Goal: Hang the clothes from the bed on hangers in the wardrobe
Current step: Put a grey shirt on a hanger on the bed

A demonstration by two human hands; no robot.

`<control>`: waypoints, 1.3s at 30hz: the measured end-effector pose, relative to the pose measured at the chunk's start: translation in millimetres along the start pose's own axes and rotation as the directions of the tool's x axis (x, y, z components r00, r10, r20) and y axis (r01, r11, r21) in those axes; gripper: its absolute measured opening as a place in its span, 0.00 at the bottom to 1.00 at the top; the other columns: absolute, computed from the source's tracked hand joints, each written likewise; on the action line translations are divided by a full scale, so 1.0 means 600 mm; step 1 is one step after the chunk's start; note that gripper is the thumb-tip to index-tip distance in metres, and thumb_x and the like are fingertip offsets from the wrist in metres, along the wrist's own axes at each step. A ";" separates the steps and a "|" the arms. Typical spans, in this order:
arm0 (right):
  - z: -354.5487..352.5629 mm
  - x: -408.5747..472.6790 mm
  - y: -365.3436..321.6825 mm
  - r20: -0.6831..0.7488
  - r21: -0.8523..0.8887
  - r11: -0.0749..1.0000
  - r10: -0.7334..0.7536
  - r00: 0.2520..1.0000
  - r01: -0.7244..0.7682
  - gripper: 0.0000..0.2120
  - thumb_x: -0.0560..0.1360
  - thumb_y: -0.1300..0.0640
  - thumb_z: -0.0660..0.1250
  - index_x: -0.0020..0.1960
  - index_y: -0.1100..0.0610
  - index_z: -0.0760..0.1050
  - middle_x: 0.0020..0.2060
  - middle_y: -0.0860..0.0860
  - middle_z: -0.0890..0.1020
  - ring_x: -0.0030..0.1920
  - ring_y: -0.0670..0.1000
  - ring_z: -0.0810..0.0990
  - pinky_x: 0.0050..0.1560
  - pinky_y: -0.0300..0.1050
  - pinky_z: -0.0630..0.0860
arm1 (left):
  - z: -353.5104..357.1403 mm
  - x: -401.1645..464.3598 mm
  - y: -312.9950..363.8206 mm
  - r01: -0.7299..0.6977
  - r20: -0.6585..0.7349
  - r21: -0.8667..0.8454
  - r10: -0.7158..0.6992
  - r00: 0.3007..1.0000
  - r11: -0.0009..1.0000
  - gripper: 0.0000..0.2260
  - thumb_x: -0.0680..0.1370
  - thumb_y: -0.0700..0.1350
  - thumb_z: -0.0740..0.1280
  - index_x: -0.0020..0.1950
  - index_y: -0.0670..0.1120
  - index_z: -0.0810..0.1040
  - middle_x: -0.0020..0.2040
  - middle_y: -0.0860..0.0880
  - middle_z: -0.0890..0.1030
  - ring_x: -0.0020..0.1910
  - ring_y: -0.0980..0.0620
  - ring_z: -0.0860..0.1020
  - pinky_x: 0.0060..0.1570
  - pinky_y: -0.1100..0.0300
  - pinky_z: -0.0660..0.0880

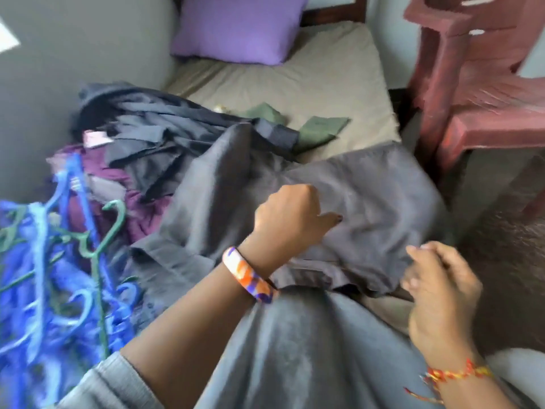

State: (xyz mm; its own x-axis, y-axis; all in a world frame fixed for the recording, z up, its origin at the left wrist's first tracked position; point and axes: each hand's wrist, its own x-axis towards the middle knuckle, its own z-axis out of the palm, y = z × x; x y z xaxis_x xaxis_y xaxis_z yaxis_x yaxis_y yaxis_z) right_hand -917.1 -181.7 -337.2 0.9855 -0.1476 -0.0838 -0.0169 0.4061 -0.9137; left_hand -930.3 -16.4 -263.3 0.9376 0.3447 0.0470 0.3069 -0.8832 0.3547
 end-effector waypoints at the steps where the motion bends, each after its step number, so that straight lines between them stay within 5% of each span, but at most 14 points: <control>1: 0.017 -0.009 -0.005 0.062 -0.004 1.000 -0.003 0.998 0.003 0.14 0.74 0.70 0.62 0.36 0.54 0.69 0.18 0.42 0.66 0.20 0.40 0.61 0.22 0.33 0.60 | -0.027 -0.010 -0.036 0.049 -0.047 -0.021 -0.050 0.998 0.999 0.16 0.72 0.59 0.67 0.36 0.48 0.71 0.41 0.48 0.76 0.47 0.43 0.76 0.40 0.57 0.68; 5: 0.119 -0.050 -0.032 0.375 -0.053 0.999 0.014 0.927 0.006 0.13 0.75 0.69 0.63 0.37 0.54 0.68 0.18 0.43 0.67 0.20 0.41 0.62 0.22 0.31 0.61 | -0.131 -0.094 -0.197 0.280 -0.269 -0.013 -0.273 0.924 0.960 0.20 0.72 0.56 0.69 0.28 0.48 0.65 0.27 0.53 0.67 0.39 0.42 0.73 0.37 0.58 0.66; 8: 0.211 -0.090 -0.031 0.616 -0.089 0.996 0.076 0.784 -0.027 0.13 0.74 0.69 0.64 0.36 0.53 0.70 0.20 0.44 0.67 0.22 0.41 0.63 0.23 0.31 0.62 | -0.196 -0.194 -0.315 0.493 -0.399 0.000 -0.452 0.798 0.870 0.19 0.72 0.54 0.69 0.28 0.47 0.66 0.28 0.50 0.70 0.38 0.42 0.73 0.35 0.58 0.63; 11: 0.293 -0.154 -0.003 0.799 -0.163 0.987 0.141 0.584 -0.015 0.11 0.73 0.68 0.66 0.37 0.54 0.72 0.22 0.44 0.70 0.23 0.42 0.65 0.24 0.32 0.64 | -0.219 -0.307 -0.421 0.682 -0.459 -0.019 -0.613 0.643 0.731 0.15 0.72 0.55 0.69 0.33 0.46 0.73 0.34 0.44 0.78 0.42 0.43 0.78 0.37 0.56 0.68; 14: 0.346 -0.236 0.037 0.902 -0.239 0.970 0.206 0.380 0.043 0.10 0.72 0.69 0.67 0.35 0.57 0.73 0.21 0.46 0.71 0.23 0.42 0.65 0.23 0.32 0.64 | -0.192 -0.394 -0.493 0.826 -0.333 -0.014 -0.781 0.528 0.564 0.20 0.73 0.61 0.65 0.47 0.44 0.77 0.47 0.41 0.81 0.50 0.42 0.78 0.47 0.52 0.73; 19: 0.354 -0.316 0.123 0.928 -0.369 0.916 0.355 0.111 0.158 0.12 0.71 0.68 0.69 0.34 0.57 0.72 0.21 0.50 0.67 0.23 0.46 0.60 0.25 0.37 0.59 | -0.129 -0.432 -0.532 0.809 -0.270 -0.154 -0.812 0.517 0.567 0.32 0.72 0.64 0.63 0.67 0.44 0.69 0.64 0.43 0.74 0.64 0.45 0.72 0.59 0.56 0.67; 23: 0.337 -0.321 0.164 0.887 -0.461 0.873 0.450 0.103 0.158 0.11 0.71 0.70 0.68 0.34 0.59 0.71 0.19 0.48 0.64 0.20 0.43 0.58 0.23 0.32 0.57 | -0.112 -0.411 -0.547 0.817 -0.296 -0.161 -0.816 0.496 0.554 0.34 0.73 0.65 0.62 0.72 0.46 0.65 0.67 0.44 0.70 0.66 0.45 0.68 0.63 0.56 0.66; 29: 0.332 -0.311 0.189 0.834 -0.534 0.838 0.502 0.228 0.107 0.11 0.69 0.74 0.69 0.33 0.63 0.71 0.18 0.53 0.66 0.18 0.44 0.59 0.20 0.32 0.59 | -0.139 -0.373 -0.581 0.884 -0.281 -0.029 -0.852 0.441 0.467 0.34 0.74 0.69 0.53 0.76 0.54 0.55 0.71 0.42 0.64 0.68 0.41 0.66 0.62 0.47 0.66; 33: 0.328 -0.312 0.196 0.820 -0.561 0.817 0.525 0.230 0.136 0.11 0.68 0.73 0.70 0.33 0.64 0.72 0.18 0.53 0.66 0.18 0.44 0.59 0.21 0.32 0.59 | -0.156 -0.352 -0.622 0.907 -0.194 -0.146 -0.910 0.366 0.395 0.25 0.77 0.63 0.57 0.66 0.46 0.68 0.64 0.43 0.73 0.63 0.41 0.71 0.61 0.46 0.68; 36: 0.329 -0.312 0.193 0.816 -0.567 0.813 0.531 0.231 0.135 0.10 0.68 0.73 0.70 0.33 0.65 0.72 0.18 0.54 0.67 0.18 0.44 0.59 0.21 0.31 0.59 | -0.162 -0.355 -0.641 0.839 -0.238 -0.266 -0.876 0.420 0.475 0.19 0.77 0.57 0.63 0.56 0.43 0.77 0.53 0.44 0.80 0.56 0.43 0.76 0.51 0.55 0.71; 39: 0.329 -0.312 0.190 0.811 -0.572 0.811 0.537 0.230 0.121 0.10 0.68 0.73 0.70 0.33 0.65 0.72 0.18 0.54 0.67 0.17 0.44 0.60 0.20 0.32 0.59 | -0.178 -0.376 -0.656 0.823 -0.369 -0.290 -0.850 0.375 0.489 0.18 0.76 0.54 0.66 0.60 0.46 0.78 0.58 0.41 0.77 0.58 0.42 0.75 0.54 0.55 0.71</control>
State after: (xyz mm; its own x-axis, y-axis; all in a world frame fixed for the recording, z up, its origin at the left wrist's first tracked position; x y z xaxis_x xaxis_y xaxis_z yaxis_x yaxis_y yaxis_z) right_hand -1070.2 70.4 -347.1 0.3548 0.9159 -0.1877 0.0089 -0.2041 -0.9789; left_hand -1280.0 287.7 -314.0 0.0307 0.9977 0.0602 0.8737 -0.0560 0.4832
